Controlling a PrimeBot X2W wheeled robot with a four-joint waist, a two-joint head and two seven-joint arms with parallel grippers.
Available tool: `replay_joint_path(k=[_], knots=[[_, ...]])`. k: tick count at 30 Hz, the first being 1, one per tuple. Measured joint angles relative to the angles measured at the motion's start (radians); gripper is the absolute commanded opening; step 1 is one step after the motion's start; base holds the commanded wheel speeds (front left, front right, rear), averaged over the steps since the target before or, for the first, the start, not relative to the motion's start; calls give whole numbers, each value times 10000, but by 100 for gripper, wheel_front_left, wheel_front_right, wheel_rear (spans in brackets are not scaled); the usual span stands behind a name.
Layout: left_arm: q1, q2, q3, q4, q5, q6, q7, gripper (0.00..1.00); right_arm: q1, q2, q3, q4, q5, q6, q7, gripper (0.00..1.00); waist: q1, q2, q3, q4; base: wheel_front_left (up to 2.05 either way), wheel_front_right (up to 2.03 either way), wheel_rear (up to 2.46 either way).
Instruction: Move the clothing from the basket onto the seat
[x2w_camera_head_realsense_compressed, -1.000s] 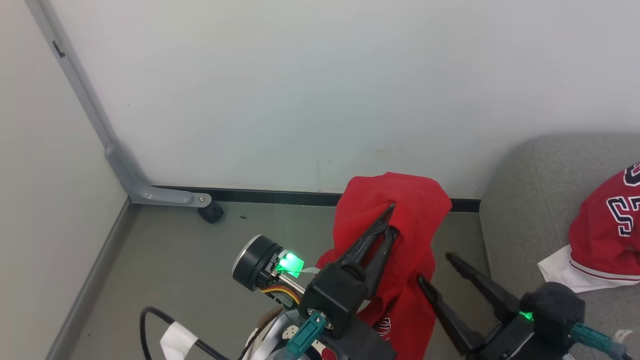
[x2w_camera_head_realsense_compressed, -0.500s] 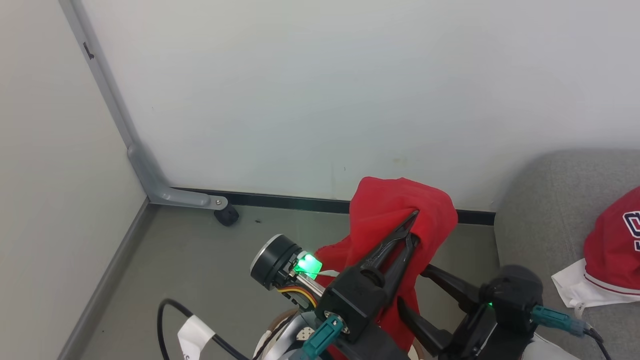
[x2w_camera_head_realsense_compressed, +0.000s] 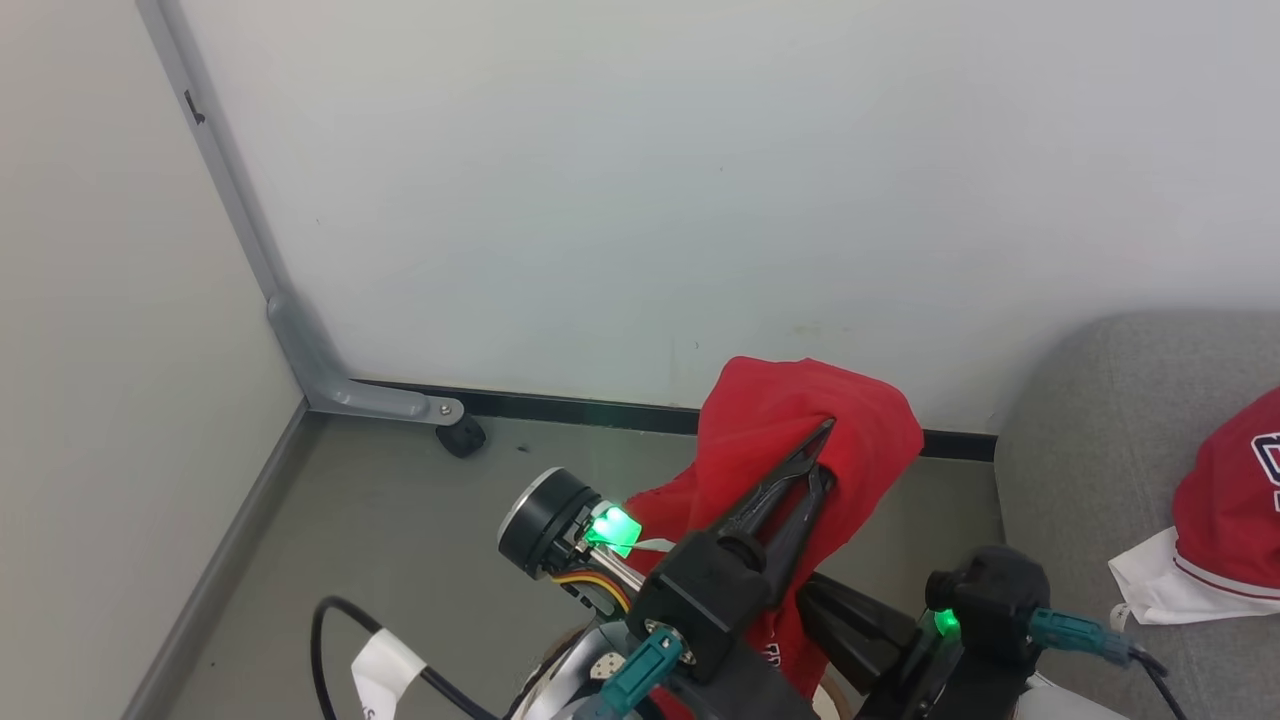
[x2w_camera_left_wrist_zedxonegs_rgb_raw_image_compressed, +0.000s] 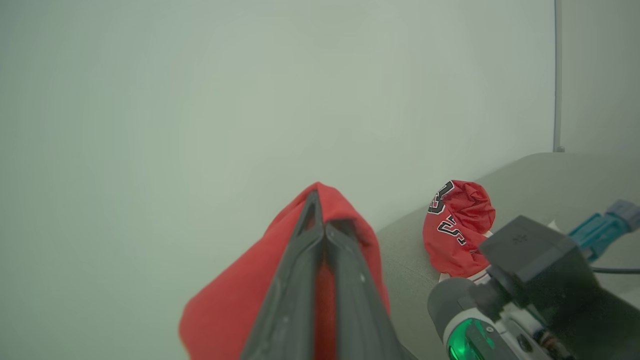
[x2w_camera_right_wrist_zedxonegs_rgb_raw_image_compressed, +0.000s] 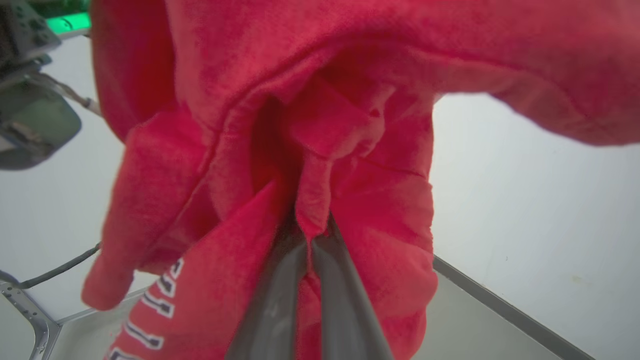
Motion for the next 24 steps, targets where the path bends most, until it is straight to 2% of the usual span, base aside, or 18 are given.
replay_joint_path(k=[9, 10, 11, 12, 14, 24], knots=[[122, -4, 464, -15, 2, 0, -12, 0, -20, 92, -573, 360, 809, 0, -86, 0, 0, 0, 43, -24, 0, 0, 0], [184, -10, 535, -25, 2, 0, -17, 8, -62, 92, -686, 410, 905, 0, -86, 0, 0, 0, 51, -34, 0, 0, 0], [265, -10, 600, -21, 2, 0, -59, 34, -141, 86, -817, 474, 982, 0, -88, 0, 0, 0, 59, -44, 0, 0, 0], [334, -10, 667, -12, 4, 0, -84, 49, -225, 86, -991, 552, 1051, 0, -92, 0, 0, 0, 65, -57, 0, 0, 0], [525, -10, 913, -10, 21, 0, -88, 99, -420, 71, -1258, 646, 1162, 0, -150, 0, 0, 0, 75, -98, 0, 0, 0], [1110, -13, 1440, -10, 121, 0, -186, 100, -1156, -313, -2713, 1331, 1574, 0, -173, 0, 1, 1, 162, -297, 0, 0, 0]])
